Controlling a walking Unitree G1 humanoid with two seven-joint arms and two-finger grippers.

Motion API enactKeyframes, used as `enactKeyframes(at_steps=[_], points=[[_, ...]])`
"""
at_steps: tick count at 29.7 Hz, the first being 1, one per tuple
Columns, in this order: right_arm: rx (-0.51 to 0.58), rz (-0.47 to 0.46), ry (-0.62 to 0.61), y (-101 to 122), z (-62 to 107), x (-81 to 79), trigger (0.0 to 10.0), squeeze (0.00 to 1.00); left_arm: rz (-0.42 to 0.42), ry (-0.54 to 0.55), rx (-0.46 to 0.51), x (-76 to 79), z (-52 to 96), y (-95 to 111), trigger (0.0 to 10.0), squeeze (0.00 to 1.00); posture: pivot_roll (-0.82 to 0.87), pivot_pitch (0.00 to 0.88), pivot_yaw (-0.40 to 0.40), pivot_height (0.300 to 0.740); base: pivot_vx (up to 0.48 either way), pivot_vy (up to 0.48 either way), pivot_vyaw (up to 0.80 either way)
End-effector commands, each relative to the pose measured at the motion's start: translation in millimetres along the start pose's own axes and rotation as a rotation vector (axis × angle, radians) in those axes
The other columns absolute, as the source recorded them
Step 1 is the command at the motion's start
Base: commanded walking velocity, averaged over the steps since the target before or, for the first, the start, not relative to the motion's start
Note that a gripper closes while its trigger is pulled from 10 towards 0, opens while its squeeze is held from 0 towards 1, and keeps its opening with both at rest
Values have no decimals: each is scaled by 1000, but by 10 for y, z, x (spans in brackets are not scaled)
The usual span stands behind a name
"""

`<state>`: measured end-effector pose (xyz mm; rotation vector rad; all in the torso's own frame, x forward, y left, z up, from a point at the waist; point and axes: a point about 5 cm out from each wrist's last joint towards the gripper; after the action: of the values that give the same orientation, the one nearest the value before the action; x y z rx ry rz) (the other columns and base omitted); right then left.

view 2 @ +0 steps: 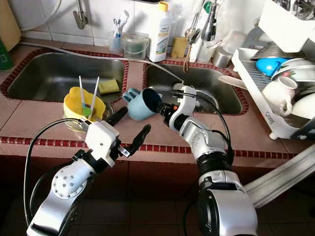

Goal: Kitchen organization

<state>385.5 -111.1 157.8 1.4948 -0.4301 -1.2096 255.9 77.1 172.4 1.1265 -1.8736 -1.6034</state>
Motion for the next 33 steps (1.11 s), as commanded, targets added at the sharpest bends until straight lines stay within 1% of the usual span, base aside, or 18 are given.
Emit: enactKeyframes(at_steps=[1,25,28,30,33], points=[[15,-13,-22,6,40,68,0,0,-7,-21,21,45,-27,61,10000,0,-130,88,-124,740,0,0,0],[35,-15,-12,31,19,35,0,0,-17,-15,22,-6,-29,67,10000,0,-122,85,-122,740,0,0,0],[55,-8,-15,60,26,30,0,0,-15,-11,26,-17,-31,79,10000,0,-121,85,-122,740,0,0,0],[71,15,-22,85,30,29,0,0,-14,-8,26,-25,-33,76,10000,0,-120,87,-123,740,0,0,0],[126,38,-18,155,55,9,0,0,2,11,27,-49,-29,71,10000,0,-117,85,-121,740,0,0,0]])
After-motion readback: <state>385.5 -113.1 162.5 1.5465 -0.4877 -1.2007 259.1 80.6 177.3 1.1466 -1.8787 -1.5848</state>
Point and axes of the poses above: a point about 5 cm out from each wrist's last joint towards the gripper, its own z axis pointing back from the gripper into the wrist, its own y axis along the axis of the wrist's last joint, x = y × z, and after that the axes turned 5 degrees about z, right-handed
